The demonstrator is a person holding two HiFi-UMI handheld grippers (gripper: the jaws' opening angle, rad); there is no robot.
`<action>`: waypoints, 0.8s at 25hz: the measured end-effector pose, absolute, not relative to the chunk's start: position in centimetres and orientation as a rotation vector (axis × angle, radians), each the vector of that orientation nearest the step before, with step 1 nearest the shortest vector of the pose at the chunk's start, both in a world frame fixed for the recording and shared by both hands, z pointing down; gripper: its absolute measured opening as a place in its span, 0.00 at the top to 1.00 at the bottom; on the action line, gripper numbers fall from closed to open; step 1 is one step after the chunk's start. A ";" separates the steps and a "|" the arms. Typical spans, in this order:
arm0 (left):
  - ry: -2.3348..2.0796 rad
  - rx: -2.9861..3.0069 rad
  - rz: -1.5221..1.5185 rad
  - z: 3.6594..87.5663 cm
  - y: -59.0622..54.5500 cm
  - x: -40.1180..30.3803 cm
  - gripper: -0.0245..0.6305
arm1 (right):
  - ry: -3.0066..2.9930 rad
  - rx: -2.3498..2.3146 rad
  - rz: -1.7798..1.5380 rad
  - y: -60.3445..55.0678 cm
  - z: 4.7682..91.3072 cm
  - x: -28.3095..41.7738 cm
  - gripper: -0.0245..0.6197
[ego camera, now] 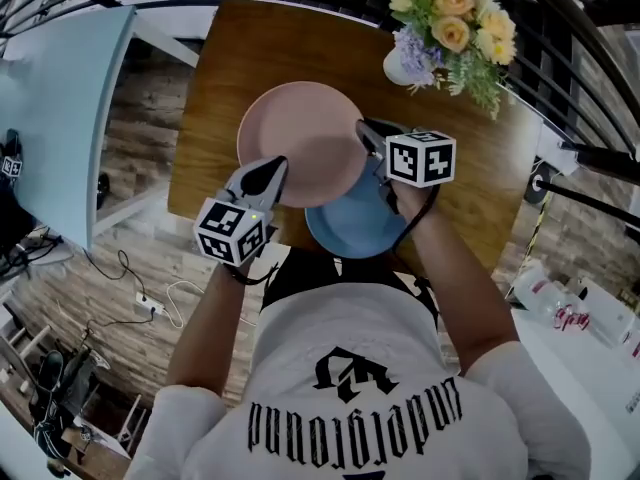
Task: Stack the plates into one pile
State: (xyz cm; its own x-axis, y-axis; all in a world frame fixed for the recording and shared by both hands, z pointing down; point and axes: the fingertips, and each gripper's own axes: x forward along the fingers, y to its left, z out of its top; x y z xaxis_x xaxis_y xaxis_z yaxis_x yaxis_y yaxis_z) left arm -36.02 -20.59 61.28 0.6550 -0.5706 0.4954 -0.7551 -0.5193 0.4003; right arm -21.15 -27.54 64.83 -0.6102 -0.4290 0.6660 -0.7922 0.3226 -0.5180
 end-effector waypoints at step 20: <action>-1.009 2.317 0.422 59.1 -11.1 -25.9 0.89 | -2.186 1.135 1.238 -16.4 62.5 -9.3 0.93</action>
